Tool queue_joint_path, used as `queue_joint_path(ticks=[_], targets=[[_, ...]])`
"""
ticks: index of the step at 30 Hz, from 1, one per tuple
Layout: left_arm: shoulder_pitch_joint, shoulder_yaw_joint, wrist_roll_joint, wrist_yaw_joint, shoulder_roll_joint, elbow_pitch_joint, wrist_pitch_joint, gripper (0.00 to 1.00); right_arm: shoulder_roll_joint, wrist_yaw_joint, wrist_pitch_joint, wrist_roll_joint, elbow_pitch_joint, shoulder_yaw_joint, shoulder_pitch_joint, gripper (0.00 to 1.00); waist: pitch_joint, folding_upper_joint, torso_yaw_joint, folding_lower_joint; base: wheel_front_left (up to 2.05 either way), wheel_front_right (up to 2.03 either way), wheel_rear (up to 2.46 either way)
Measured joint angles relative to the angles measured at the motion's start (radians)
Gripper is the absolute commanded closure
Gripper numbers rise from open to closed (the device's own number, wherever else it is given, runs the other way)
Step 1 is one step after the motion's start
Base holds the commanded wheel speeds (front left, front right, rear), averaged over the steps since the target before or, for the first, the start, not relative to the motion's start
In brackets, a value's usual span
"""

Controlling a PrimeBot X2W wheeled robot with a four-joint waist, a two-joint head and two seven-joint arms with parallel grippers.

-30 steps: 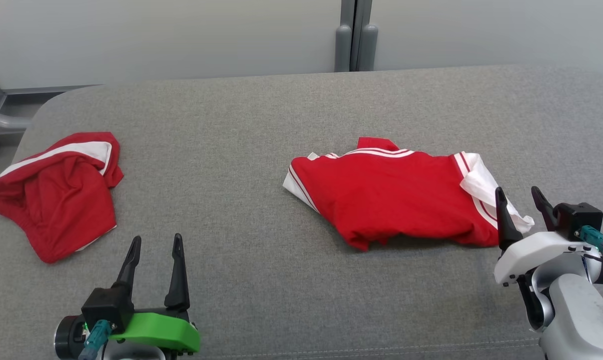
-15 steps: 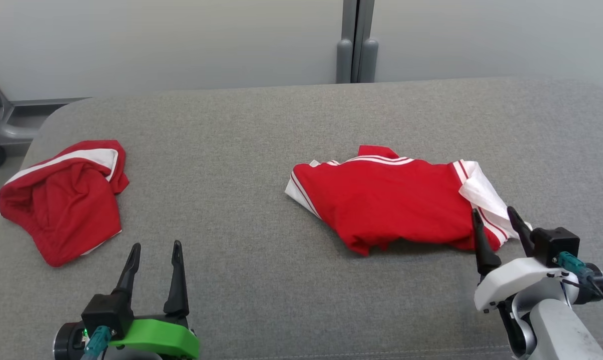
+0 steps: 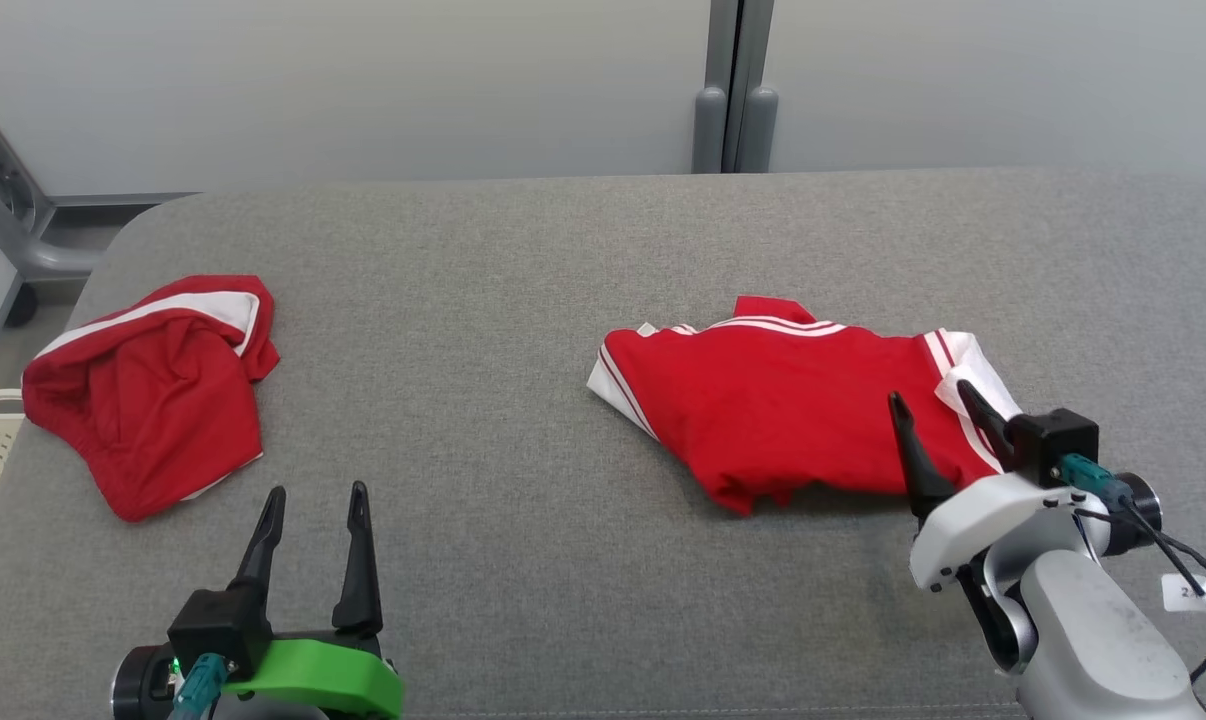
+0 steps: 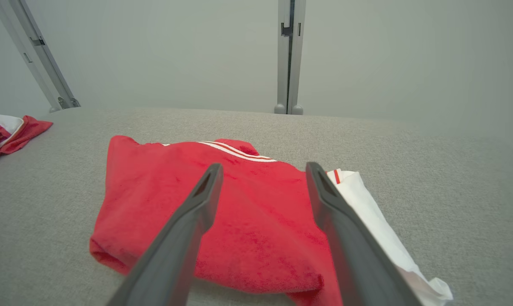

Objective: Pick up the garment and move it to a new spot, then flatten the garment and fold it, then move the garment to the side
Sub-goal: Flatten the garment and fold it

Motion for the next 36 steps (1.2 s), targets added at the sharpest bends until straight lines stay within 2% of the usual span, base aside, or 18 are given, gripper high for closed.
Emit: queue_joint_path(ticks=[9, 22, 36], targets=[[-0.004, -0.014, 0.000, 0.003, 0.000, -0.002, 0.000, 0.00, 0.002, 0.000, 0.092, 0.026, 0.204, 0.127, -0.234, 0.00, 0.016, 0.0000, 0.008, 0.0000, 0.00, 0.00, 0.00], [-0.056, -0.058, -0.014, 0.008, 0.000, -0.013, 0.000, 0.00, -0.008, 0.000, 0.170, 0.078, 0.513, 0.264, -0.528, 0.00, 0.092, -0.0001, 0.067, 0.0000, 0.00, 0.00, 0.00], [-0.117, -0.113, -0.039, 0.016, 0.000, -0.011, 0.000, 0.00, -0.024, 0.000, 0.276, 0.129, 0.647, 0.374, -0.641, 0.00, 0.194, 0.0000, 0.148, 0.0000, 0.00, 0.00, 0.00]])
